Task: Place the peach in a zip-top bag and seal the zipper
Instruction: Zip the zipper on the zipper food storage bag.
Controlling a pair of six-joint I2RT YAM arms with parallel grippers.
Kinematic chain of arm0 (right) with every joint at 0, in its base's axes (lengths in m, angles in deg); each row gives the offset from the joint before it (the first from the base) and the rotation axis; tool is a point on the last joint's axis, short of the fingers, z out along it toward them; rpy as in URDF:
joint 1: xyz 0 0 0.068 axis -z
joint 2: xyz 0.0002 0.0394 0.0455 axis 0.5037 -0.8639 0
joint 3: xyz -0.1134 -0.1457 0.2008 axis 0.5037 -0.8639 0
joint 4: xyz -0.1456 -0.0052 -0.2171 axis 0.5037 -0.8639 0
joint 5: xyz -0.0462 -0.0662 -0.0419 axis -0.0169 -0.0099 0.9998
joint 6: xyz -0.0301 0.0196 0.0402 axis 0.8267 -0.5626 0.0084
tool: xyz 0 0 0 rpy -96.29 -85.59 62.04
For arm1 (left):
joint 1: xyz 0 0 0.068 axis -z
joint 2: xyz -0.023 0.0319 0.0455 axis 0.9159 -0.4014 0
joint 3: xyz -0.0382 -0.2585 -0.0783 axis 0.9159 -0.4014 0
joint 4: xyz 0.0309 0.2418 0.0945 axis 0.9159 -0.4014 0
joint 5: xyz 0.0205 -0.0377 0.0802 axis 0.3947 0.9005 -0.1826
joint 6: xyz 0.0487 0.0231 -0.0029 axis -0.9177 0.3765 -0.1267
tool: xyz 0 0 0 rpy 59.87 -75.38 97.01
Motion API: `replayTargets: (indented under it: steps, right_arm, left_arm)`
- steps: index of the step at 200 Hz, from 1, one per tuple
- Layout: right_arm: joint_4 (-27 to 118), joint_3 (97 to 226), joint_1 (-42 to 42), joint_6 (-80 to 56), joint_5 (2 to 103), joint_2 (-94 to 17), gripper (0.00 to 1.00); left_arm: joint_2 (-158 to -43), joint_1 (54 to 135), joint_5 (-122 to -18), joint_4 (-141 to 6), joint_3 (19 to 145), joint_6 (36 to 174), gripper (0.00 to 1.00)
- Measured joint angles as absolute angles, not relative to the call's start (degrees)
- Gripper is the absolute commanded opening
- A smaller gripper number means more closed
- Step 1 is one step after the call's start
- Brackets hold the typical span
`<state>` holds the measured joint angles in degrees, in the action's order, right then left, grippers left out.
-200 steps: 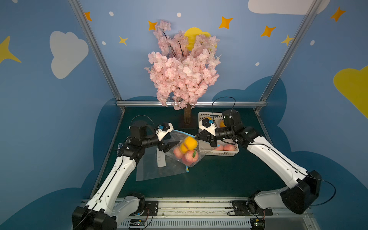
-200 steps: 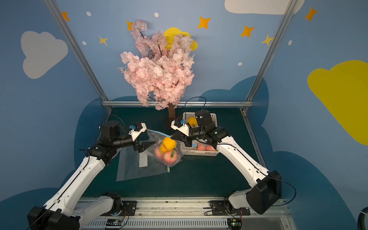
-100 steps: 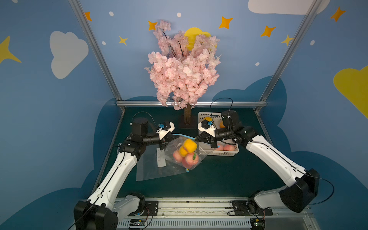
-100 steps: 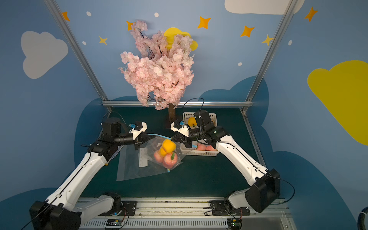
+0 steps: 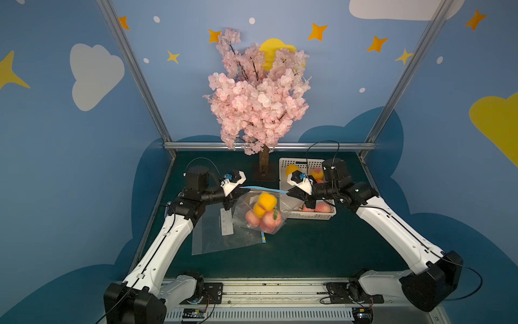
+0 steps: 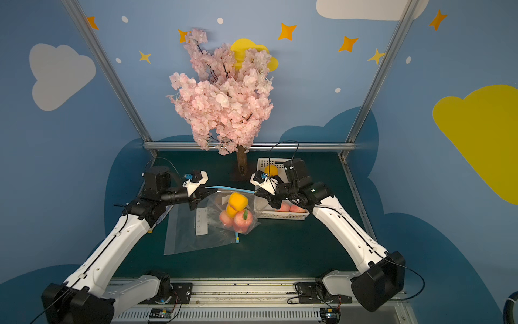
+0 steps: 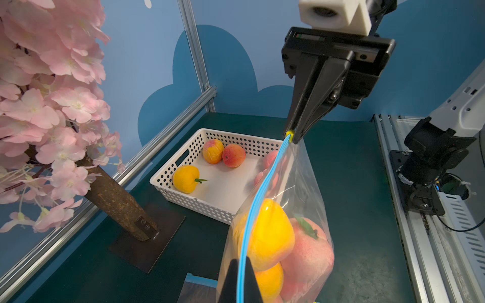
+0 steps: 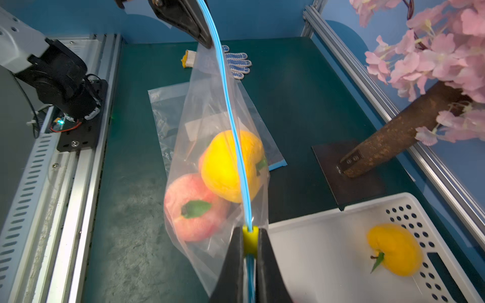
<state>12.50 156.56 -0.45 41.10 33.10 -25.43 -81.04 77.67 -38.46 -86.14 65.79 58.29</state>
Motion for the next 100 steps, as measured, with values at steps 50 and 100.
replayTargets:
  steps: [50,100]
  right_arm:
    - [11.15,154.81,2.17,41.96,37.03,-24.67,0.00]
    - [10.56,154.57,3.30,41.54,37.41,-23.40,0.35]
  left_arm:
    - [-80.99,76.77,-41.17,-86.23,65.79,58.29,0.03]
    - [-80.99,76.46,-43.72,-85.77,65.79,59.19,0.03]
